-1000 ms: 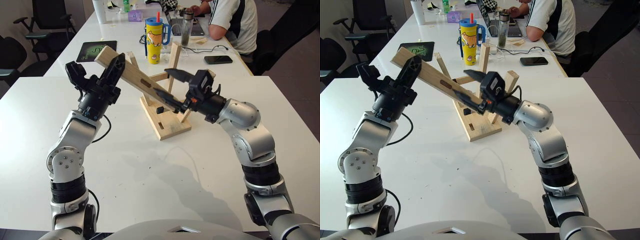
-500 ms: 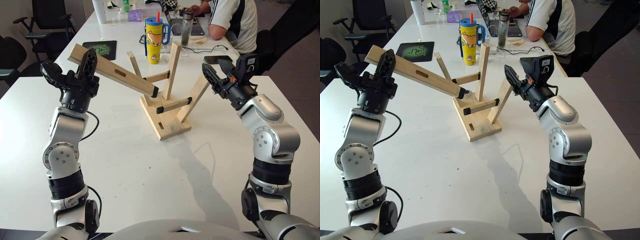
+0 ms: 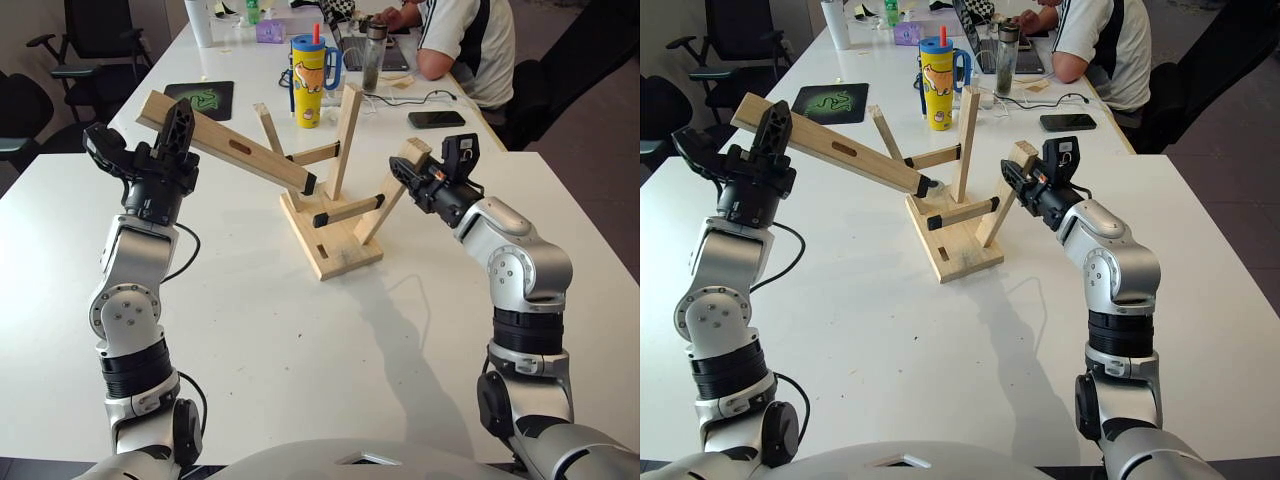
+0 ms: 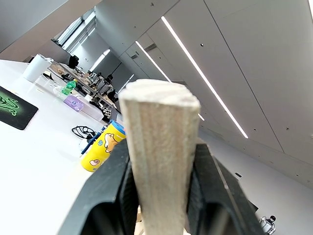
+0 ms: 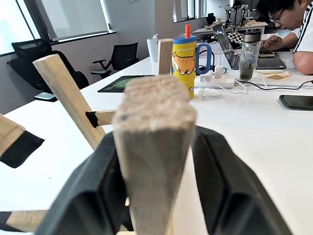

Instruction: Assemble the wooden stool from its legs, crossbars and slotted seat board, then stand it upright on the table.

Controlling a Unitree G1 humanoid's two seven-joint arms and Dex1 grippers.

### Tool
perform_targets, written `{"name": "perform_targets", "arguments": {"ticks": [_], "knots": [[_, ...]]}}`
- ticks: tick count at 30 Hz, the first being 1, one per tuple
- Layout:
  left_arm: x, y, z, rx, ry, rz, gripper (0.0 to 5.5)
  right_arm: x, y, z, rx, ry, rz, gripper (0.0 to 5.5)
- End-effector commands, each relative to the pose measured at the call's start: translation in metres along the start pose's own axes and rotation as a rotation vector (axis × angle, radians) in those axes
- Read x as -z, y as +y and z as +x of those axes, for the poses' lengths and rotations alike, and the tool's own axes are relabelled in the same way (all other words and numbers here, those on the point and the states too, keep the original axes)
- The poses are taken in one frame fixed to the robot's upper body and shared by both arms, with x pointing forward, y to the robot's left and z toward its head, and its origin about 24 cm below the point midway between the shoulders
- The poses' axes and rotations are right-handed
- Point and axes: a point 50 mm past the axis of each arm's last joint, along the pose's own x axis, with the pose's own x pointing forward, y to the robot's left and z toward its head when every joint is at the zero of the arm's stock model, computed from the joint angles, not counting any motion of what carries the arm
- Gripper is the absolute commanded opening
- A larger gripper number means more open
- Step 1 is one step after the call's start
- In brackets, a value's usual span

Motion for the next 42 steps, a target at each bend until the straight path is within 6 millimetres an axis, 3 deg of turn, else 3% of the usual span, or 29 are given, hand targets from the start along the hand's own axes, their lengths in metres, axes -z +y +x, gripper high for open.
{"name": "perform_targets", "arguments": {"ticks": [1, 8, 13, 21, 25, 33, 42], "knots": [[-0.003, 0.0, 0.002, 0.001, -0.025, 0.007, 1.04, -0.005, 0.005, 0.007, -0.027, -0.02, 0.018, 1.28], [0.004, 0.013, 0.0, -0.105, -0.003, 0.037, 1.04, -0.014, -0.006, -0.002, 0.192, -0.126, -0.056, 1.03], [0.019, 0.019, -0.002, -0.174, 0.027, 0.033, 1.04, -0.001, 0.016, -0.012, 0.242, -0.177, -0.039, 1.03], [0.073, 0.015, -0.006, -0.309, 0.193, 0.012, 1.04, 0.022, 0.042, -0.009, 0.301, -0.154, 0.086, 1.02], [0.09, 0.023, -0.013, -0.394, 0.271, 0.066, 1.04, 0.023, 0.047, -0.007, 0.315, -0.158, 0.102, 1.02], [0.103, 0.032, -0.014, -0.486, 0.263, 0.096, 1.04, 0.025, 0.049, -0.006, 0.334, -0.172, 0.106, 1.02], [0.101, 0.026, -0.002, -0.47, 0.176, 0.079, 1.04, 0.031, 0.051, -0.006, 0.343, -0.185, 0.115, 1.02]]}}
